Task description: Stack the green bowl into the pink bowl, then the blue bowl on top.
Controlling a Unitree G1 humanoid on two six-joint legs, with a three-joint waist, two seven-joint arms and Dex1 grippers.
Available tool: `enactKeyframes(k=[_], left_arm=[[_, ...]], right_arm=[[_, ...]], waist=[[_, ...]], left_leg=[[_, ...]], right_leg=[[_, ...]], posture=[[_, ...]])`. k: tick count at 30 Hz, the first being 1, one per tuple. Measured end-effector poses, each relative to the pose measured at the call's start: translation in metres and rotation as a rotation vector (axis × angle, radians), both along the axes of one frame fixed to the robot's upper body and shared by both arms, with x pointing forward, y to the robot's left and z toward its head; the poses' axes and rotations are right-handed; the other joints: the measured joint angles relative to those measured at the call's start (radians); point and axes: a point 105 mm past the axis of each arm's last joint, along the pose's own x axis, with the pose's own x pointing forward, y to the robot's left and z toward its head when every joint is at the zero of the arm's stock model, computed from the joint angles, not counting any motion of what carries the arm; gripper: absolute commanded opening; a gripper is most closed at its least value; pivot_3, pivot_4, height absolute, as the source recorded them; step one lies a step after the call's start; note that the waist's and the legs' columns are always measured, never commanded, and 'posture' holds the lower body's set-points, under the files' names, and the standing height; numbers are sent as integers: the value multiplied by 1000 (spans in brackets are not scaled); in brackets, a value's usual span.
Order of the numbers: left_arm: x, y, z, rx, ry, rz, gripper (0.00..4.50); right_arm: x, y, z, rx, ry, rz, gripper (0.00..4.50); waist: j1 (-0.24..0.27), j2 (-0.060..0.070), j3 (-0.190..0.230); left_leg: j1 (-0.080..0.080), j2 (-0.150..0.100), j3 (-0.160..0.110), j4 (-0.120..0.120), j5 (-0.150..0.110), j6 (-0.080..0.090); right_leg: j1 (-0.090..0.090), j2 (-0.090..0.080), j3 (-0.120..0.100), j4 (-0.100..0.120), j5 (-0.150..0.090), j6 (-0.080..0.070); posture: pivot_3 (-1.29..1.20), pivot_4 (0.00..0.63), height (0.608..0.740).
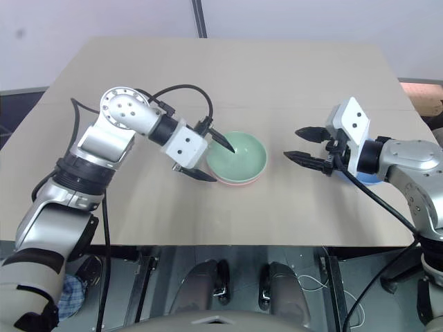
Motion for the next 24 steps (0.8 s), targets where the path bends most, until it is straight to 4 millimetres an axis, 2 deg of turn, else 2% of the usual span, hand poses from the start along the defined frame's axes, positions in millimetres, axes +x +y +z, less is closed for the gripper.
enactKeyframes(k=[4, 7, 11, 15, 19, 24], left_arm=[[4, 2, 20, -161, 105, 94, 4092], [8, 13, 41, -314, 208, 188, 4092], [2, 25, 60, -461, 359, 237, 4092], [-11, 38, 79, -571, 487, 247, 4092], [-18, 53, 83, -605, 579, 284, 4092], [-18, 69, 81, -628, 587, 332, 4092]], right_arm=[[-1, -3, -4, -11, 15, -10, 3009], [-1, -6, -9, -20, 29, -27, 3009], [2, -13, -16, -63, 39, -73, 3009], [10, -21, -32, -100, 94, -136, 3009], [20, -33, -40, -140, 136, -215, 3009], [29, -49, -52, -189, 183, -313, 3009]], waist=[[0, 0, 0], [-2, 0, 0], [-1, 0, 0], [-2, 0, 0], [-4, 0, 0], [-2, 0, 0]], left_leg=[[0, 0, 0, 0, 0, 0], [0, 0, 0, 0, 0, 0], [0, 0, 0, 1, 0, 0], [1, 0, 0, 1, 0, 0], [1, 0, 0, 1, 0, 0], [1, 0, 0, 1, 0, 0]], right_leg=[[0, 0, 0, 0, 0, 0], [0, 0, 0, 0, 0, 0], [0, 0, 0, 0, 0, 0], [0, -1, 0, 1, 0, 1], [0, -1, 0, 2, 0, 0], [0, -1, 0, 1, 0, 0]], posture=[[0, 150, 739], [0, 150, 739], [0, 150, 739], [0, 150, 739], [0, 150, 739], [0, 150, 739]])
